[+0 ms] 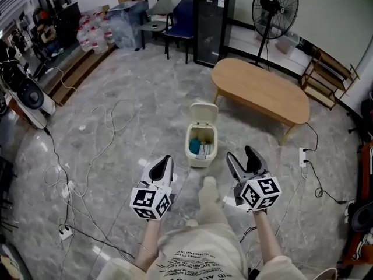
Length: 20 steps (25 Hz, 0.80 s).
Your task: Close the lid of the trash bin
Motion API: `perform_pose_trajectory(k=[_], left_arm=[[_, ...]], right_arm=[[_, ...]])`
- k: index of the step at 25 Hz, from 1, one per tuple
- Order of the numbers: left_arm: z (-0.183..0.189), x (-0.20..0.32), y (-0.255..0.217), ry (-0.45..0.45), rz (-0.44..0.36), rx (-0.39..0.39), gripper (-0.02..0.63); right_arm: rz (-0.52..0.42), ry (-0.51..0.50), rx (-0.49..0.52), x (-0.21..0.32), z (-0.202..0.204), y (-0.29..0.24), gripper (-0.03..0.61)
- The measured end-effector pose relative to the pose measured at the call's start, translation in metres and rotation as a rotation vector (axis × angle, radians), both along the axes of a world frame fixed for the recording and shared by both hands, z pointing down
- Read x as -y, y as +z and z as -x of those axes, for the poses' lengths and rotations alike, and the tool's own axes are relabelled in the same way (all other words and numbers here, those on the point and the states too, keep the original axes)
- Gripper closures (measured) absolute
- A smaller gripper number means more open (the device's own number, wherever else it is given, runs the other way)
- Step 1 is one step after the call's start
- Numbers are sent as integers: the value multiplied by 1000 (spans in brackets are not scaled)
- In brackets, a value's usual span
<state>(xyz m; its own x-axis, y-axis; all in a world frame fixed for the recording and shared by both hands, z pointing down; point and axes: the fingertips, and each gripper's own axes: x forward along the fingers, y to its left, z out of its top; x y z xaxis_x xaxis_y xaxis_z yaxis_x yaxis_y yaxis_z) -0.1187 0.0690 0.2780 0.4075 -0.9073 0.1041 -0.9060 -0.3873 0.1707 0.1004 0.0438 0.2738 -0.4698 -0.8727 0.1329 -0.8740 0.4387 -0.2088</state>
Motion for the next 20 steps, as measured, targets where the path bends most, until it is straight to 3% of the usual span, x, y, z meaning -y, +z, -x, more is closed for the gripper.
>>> perform_pose_trajectory(k=[20], left_arm=[[-26,195,60,-57,207,20,591]], right_arm=[[161,-156,-84,228,-1,65,276]])
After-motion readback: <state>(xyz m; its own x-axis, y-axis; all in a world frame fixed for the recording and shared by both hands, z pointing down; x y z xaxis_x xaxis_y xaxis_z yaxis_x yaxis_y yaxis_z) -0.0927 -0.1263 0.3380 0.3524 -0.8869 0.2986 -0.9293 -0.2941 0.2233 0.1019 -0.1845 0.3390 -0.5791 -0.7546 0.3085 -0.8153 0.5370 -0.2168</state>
